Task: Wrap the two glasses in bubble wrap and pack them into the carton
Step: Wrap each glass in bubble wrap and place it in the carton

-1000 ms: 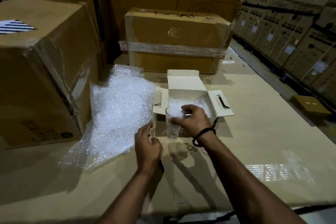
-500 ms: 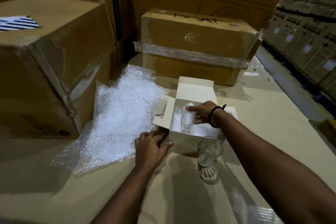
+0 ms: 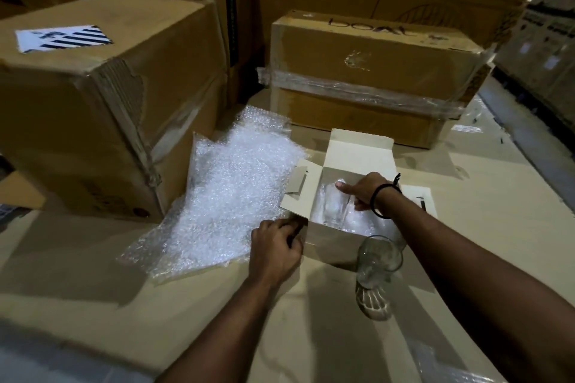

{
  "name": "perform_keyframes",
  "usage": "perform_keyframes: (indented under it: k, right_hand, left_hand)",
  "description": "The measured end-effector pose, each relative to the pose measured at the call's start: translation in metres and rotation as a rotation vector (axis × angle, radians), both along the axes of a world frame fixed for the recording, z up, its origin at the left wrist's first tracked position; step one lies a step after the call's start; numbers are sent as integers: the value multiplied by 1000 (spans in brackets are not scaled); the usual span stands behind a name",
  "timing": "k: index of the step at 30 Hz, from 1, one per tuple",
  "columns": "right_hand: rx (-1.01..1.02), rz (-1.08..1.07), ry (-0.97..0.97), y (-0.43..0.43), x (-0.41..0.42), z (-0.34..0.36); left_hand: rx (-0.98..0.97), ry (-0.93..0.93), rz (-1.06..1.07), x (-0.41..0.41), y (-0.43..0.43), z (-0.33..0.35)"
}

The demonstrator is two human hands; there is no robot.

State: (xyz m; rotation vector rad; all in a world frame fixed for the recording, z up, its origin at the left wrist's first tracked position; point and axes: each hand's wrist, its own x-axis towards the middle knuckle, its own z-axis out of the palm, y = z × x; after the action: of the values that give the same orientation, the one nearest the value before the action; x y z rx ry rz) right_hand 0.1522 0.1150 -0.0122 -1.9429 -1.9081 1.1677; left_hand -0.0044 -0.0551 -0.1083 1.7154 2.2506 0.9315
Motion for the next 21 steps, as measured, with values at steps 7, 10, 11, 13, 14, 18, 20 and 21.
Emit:
perform_keyframes:
  k: [7, 10, 11, 13, 14, 18, 20, 21]
  right_hand:
    - [321, 151, -20, -50, -1, 54]
    - [398, 198, 44, -96, -21, 59]
    - [383, 213, 66, -115, -30, 54]
    - [328, 248, 62, -145, -50, 32]
    - [302, 271, 22, -154, -60, 16]
    - [227, 344, -114, -173, -84, -54]
    - [360, 375, -218, -177, -85, -77]
    - [408, 375, -243, -180, -83, -84]
  left_hand:
    - [391, -170, 294, -17, -21, 14]
    - [133, 56, 358, -52, -22, 18]
    - [17, 106, 346, -63, -21, 20]
    - [-139, 145, 307, -79, -19, 22]
    - [-169, 140, 295, -84, -19, 23]
    - [-174, 177, 267, -100, -18, 28]
    - [-177, 198, 231, -102, -18, 27]
    - [-184, 213, 203, -103, -19, 25]
